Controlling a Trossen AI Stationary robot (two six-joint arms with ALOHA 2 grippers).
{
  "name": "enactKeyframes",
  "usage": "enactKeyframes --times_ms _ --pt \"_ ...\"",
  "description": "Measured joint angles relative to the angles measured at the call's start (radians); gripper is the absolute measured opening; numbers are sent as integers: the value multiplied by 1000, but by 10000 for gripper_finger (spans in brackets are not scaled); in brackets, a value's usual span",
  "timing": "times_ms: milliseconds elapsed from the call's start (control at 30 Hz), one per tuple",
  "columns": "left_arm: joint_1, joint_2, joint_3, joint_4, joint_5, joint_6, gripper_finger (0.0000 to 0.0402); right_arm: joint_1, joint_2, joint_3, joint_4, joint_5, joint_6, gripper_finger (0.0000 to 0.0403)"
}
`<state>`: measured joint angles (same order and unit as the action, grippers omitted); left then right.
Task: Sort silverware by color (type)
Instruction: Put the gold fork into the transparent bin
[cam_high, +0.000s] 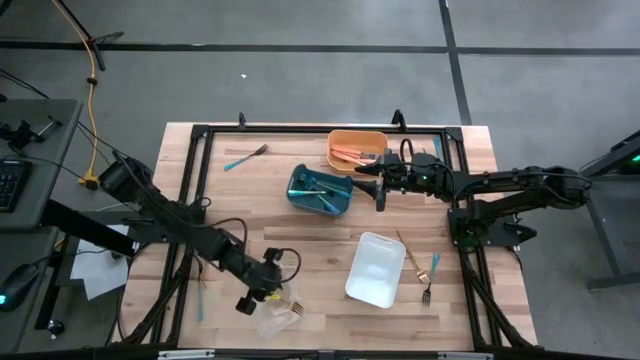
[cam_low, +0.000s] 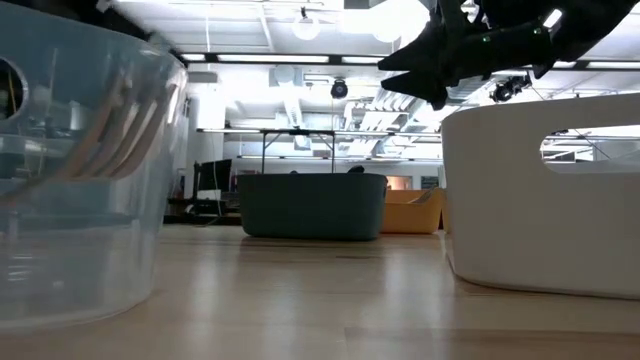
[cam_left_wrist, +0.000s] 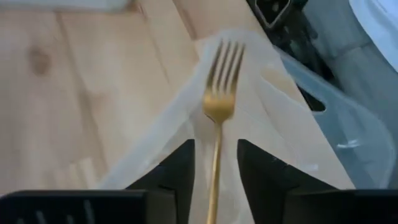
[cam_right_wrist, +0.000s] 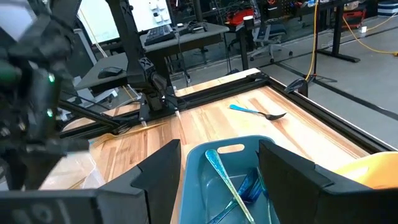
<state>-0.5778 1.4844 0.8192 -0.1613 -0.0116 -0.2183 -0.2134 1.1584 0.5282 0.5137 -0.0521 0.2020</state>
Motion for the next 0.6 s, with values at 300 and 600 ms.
enactKeyframes --times_ms 300,600 --pt "114 -226 145 -309 -375 320 141 0 0 0 0 0 3 209" --pt "424 -475 -132 80 -236 449 142 0 0 0 -13 0 0 209"
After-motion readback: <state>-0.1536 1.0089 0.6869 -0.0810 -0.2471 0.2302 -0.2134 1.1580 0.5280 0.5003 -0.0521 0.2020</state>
